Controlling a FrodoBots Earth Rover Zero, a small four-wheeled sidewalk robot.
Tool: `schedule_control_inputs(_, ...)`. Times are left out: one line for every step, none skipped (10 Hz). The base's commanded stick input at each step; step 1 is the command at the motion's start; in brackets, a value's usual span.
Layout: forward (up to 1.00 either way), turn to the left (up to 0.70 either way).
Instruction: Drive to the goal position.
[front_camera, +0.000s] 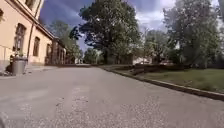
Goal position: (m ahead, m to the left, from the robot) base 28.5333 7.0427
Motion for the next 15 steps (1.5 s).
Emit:
schedule_control_inputs(0.7, 0.41)
schedule_control_inputs(0.7, 0.41)
schedule_control_inputs(0.7, 0.41)
schedule_control_inputs(0.7, 0.41)
schedule_control_inputs(0.7, 0.06)
schedule_control_inputs(0.7, 0.06)
schedule_control_inputs(0.7, 0.06)
schedule_control_inputs(0.7, 0.06)
schedule_control_inputs(0.7, 0.06)
schedule_control_inputs(0.7, 0.06)
schedule_control_inputs(0.7, 0.06)
schedule_control_inputs(0.7, 0.06)
schedule_control_inputs(0.7, 0.06)
schedule_control_inputs(0.7, 0.06)
schedule_control_inputs(0.7, 0.06)
